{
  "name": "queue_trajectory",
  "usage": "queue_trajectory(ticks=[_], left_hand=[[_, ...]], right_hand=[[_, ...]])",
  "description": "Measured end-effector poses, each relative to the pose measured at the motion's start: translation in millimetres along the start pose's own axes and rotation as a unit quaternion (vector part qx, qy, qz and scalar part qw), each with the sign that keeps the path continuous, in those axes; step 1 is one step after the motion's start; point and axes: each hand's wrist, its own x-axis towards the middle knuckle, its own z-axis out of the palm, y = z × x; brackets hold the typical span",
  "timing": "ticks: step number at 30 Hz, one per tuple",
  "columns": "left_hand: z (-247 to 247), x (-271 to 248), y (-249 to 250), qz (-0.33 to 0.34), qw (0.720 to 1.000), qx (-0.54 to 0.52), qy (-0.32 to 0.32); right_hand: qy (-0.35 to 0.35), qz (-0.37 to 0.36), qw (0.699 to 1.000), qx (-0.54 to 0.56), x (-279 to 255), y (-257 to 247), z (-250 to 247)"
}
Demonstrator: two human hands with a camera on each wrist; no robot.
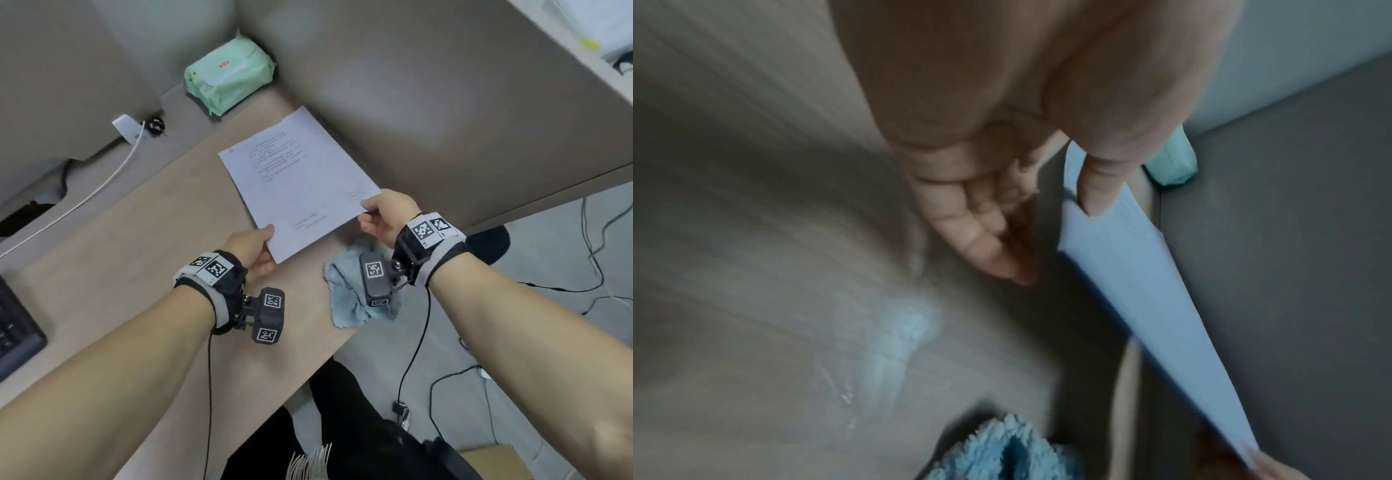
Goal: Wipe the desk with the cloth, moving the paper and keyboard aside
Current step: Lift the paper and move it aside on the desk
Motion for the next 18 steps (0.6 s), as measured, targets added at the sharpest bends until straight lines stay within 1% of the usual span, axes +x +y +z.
queue_trajectory(ticks=[2, 4, 7, 9, 11, 13, 16, 18], left_hand=[[-23, -9, 0, 0.029, 0.999, 0.008, 0.017], [-51, -18, -3, 0.059, 0.996, 0.039, 0.05], [-105, -33, -18, 0.095, 0.986, 0.085, 0.108], [-142, -40, -33, 0.117, 0.978, 0.111, 0.133], [-184, -47, -50, 0.126, 0.973, 0.106, 0.161], [-231, -55, -70, 0.127, 0.962, 0.126, 0.207], [-291, -68, -95, 0.12, 0.935, 0.188, 0.274], [-332, -78, -112, 0.113, 0.925, 0.189, 0.311]], right_hand=[[-0.023, -0.011, 0.998, -0.052, -10, 11, 14], [-0.059, -0.02, 0.993, -0.102, -23, 26, 32], [-0.126, -0.043, 0.975, -0.178, -46, 54, 69], [-0.153, -0.068, 0.959, -0.227, -61, 74, 97], [-0.179, -0.09, 0.941, -0.273, -76, 95, 126], [-0.205, -0.106, 0.921, -0.313, -92, 120, 156], [-0.212, -0.126, 0.899, -0.363, -106, 151, 183], [-0.211, -0.137, 0.887, -0.388, -115, 173, 203]])
